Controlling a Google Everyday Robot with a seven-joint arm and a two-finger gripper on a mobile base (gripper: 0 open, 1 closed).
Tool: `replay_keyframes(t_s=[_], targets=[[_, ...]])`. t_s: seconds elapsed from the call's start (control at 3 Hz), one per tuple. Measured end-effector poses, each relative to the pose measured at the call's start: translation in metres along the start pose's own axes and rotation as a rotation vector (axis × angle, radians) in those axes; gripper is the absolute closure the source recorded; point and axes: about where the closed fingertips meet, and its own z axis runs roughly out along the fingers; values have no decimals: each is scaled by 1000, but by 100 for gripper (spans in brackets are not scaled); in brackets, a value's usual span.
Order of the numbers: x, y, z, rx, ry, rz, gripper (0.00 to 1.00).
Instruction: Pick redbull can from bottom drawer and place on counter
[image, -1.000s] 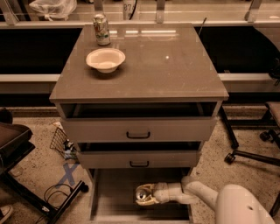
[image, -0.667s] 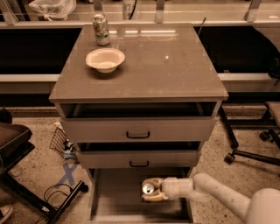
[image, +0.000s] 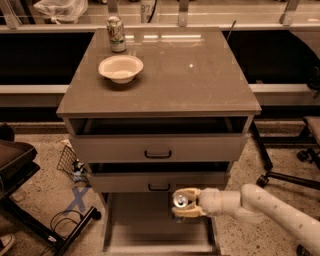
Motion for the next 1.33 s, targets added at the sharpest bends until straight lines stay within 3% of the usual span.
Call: replay_keyframes(t_s=[0.33,0.67,1.0,1.33], targets=[[-66,-5,-18,34,48,9,100],[-77,-5,-17,18,30,11,100],[-104,-5,-23,18,13,39,100],[-162,-5,-46,47,-31,80,100]])
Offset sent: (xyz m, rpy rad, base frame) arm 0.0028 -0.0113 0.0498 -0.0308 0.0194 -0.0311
